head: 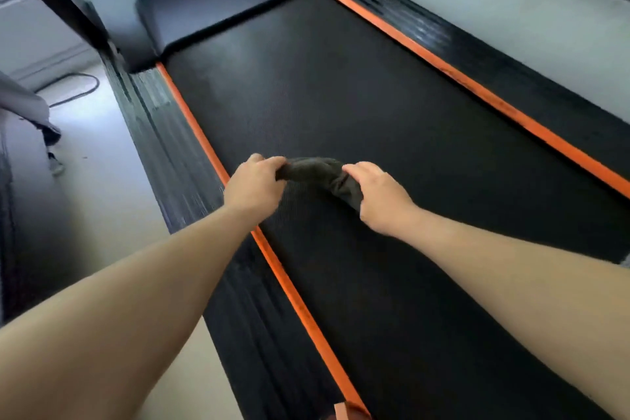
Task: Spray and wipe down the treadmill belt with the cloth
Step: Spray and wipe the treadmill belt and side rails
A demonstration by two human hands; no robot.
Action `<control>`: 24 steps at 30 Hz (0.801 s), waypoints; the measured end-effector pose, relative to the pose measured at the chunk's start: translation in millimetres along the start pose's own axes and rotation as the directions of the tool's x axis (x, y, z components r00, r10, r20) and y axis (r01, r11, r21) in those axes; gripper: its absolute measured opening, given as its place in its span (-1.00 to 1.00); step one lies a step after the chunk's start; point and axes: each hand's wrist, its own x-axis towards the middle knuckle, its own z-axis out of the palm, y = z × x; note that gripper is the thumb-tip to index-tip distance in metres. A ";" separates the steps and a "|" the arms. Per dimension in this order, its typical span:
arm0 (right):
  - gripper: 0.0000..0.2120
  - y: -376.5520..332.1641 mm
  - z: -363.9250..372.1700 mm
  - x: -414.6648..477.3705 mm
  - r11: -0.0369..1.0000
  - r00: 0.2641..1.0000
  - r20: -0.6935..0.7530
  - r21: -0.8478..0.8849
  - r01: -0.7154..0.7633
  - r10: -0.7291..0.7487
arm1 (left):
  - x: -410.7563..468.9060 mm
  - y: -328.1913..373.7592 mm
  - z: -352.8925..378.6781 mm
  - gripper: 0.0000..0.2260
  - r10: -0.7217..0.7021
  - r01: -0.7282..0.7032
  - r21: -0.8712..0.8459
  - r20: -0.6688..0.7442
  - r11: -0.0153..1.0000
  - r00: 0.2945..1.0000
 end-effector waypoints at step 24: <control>-0.52 29.5 85.8 -127.5 0.974 0.969 0.136 -0.065 0.218 -0.208 | -138.6 7.9 85.0 -0.45 0.223 -0.295 0.195 0.324 0.935 0.919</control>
